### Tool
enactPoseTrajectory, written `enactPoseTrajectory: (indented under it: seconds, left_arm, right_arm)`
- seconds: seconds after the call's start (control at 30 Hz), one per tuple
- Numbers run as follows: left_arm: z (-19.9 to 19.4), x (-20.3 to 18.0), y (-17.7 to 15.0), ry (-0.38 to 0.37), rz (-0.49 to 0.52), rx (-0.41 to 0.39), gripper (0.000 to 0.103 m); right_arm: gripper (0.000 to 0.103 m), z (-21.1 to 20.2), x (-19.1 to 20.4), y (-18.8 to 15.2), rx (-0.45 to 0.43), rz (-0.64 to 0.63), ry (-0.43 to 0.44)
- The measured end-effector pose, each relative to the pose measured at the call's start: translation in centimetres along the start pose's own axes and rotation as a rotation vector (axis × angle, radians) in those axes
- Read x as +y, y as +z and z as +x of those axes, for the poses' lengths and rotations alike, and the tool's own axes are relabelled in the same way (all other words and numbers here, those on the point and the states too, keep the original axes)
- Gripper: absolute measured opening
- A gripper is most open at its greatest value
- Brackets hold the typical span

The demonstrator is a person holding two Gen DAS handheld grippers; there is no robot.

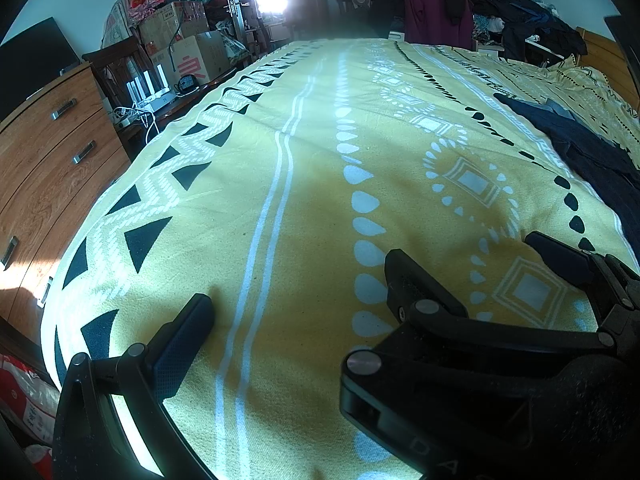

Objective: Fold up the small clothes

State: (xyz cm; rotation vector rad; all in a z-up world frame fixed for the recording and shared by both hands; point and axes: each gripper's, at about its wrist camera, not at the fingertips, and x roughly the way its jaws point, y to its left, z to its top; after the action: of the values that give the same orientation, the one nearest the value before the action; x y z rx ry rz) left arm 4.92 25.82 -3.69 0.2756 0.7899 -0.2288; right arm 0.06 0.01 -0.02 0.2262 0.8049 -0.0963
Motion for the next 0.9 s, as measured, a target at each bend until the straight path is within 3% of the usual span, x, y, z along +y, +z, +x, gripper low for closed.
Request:
enactPoseTrajectory:
  seconds: [0.9]
  left_arm:
    - [-0.17,0.05,-0.01,0.000,0.000,0.001,0.103]
  right_arm:
    - [0.103,0.03,-0.02,0.01,0.001,0.000,-0.001]
